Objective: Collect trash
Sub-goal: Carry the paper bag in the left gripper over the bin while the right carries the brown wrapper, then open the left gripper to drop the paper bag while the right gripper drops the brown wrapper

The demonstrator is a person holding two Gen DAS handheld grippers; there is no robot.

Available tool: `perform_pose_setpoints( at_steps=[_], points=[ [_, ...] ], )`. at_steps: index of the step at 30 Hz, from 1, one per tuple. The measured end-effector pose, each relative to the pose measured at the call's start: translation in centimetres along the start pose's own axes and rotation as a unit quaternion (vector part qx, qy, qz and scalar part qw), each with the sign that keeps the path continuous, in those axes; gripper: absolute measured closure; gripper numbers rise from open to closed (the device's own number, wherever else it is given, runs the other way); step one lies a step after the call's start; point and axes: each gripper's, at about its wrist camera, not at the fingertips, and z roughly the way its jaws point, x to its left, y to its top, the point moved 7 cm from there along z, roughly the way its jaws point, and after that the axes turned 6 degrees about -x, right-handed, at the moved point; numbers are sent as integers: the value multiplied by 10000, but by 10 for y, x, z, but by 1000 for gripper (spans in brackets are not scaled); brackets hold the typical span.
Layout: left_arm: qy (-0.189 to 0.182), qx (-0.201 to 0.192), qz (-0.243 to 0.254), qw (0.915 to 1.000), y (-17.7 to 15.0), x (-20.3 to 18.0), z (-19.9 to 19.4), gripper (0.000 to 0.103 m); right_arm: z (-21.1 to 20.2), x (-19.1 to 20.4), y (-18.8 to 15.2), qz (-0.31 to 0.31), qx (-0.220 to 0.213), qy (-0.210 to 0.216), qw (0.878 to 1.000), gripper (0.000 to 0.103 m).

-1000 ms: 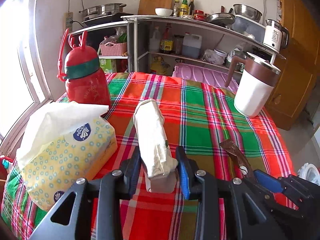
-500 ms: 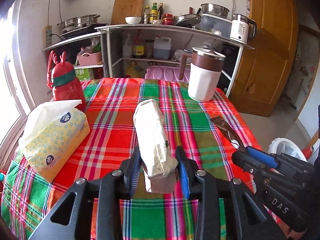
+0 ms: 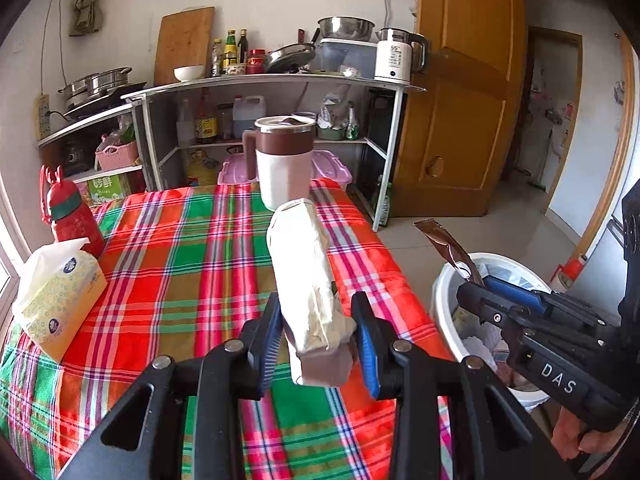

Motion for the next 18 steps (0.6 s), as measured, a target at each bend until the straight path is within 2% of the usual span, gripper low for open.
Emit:
perform_pose_setpoints(
  at_steps=[8,10,18],
  points=[
    [-629,90,354,9974,2,-74,9,67,-38,-65,-7,206,-71,-686,9974,76],
    [-846,178,403,9954,0,-94,12,67,-44,-82,-10,252,-5,-896,9957,76],
    [-1323,542,710,9872,-20,-161,30,66,-55,-143,-34,459,371,-1559,9860,76]
  ],
)
